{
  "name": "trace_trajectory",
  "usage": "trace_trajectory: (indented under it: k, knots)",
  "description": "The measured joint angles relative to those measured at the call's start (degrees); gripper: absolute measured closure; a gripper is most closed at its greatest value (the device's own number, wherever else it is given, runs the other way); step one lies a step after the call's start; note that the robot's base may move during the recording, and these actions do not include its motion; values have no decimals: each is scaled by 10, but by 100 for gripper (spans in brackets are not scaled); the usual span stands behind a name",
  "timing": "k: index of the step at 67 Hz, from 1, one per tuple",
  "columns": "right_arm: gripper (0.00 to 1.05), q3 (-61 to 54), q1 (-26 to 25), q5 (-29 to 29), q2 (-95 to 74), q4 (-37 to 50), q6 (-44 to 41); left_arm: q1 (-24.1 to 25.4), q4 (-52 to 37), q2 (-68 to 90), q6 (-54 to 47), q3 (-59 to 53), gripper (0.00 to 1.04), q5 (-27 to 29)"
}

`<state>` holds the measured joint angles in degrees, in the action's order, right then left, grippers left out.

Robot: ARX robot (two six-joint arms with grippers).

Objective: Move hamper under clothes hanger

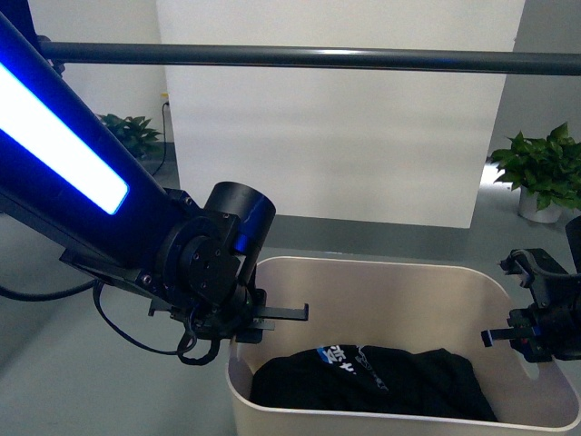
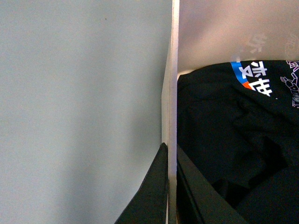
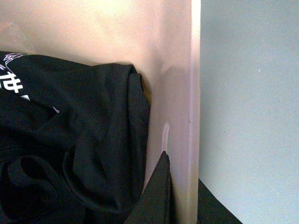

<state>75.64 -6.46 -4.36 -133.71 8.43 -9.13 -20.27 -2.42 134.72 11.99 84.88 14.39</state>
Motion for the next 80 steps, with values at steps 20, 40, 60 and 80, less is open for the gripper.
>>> trace_trajectory:
  k: [20, 40, 60, 80]
  knots:
    - [102, 16, 1, -66, -21, -47, 46, -7, 85, 17, 71, 36, 101, 78]
    - [102, 37, 7, -47, -64, -35, 52, -8, 39, 64, 80, 44, 101, 63]
    - [102, 52, 10, -37, -100, -34, 59, -8, 57, 113, 92, 79, 101, 61]
    - [102, 61, 13, -31, -106, -26, 62, -11, 74, 125, 102, 102, 92, 64]
